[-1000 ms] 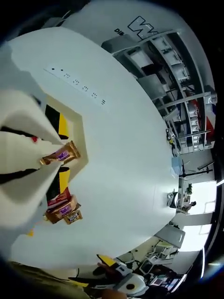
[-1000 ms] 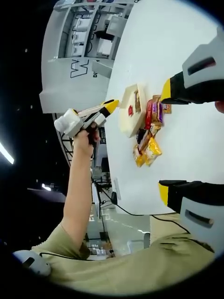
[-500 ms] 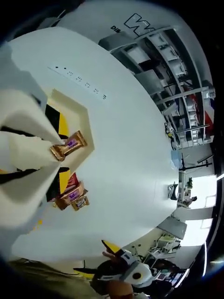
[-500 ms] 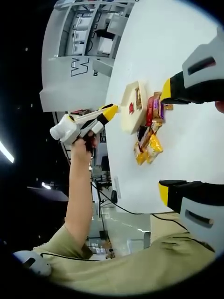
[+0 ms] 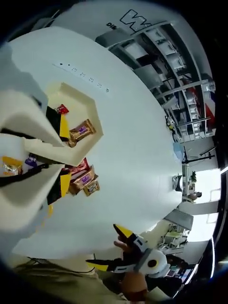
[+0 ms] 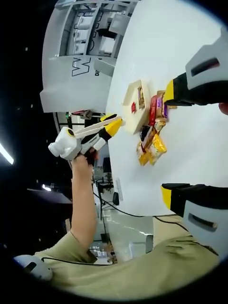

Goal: Place the target food into the container with the food tongs after gripping and lifting it, then release it inside without dropping or visibly crushing the food.

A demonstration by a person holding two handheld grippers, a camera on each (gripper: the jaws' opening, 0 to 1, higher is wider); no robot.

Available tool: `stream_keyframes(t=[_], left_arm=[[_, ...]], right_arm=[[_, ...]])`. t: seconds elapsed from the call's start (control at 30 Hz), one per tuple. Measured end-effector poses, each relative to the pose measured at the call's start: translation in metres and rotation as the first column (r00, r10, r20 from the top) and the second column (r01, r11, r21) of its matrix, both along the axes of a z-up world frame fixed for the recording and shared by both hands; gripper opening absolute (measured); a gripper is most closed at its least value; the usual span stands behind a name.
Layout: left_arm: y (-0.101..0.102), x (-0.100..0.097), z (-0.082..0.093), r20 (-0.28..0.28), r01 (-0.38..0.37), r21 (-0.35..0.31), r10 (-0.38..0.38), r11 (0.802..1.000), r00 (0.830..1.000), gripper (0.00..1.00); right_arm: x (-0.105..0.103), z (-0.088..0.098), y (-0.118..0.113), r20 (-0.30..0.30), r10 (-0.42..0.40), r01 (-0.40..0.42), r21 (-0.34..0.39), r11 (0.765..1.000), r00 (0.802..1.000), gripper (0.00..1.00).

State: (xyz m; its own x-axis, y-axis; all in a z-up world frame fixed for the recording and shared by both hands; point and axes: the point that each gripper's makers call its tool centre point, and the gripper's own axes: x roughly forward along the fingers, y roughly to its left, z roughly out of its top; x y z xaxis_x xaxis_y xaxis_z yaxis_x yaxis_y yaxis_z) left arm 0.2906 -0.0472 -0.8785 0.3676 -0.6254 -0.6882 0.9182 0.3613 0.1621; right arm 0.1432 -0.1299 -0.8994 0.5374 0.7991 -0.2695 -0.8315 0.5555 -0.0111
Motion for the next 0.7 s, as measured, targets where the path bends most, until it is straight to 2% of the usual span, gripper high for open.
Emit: stream_keyframes(t=[0.43, 0.7], left_arm=[[-0.002, -0.024, 0.004, 0.025, 0.075, -0.012, -0.075, 0.997, 0.997, 0.23], [0.002, -0.042, -0.002, 0.021, 0.12, -0.009, -0.119, 0.993, 0.993, 0.23]], right_arm=[[-0.001, -0.001, 0.004, -0.001, 0.009, -0.009, -0.003, 1.0, 1.0, 0.65], [-0.001, -0.002, 0.007, -0.004, 0.015, -0.015, -0.001, 1.0, 1.0, 0.65]])
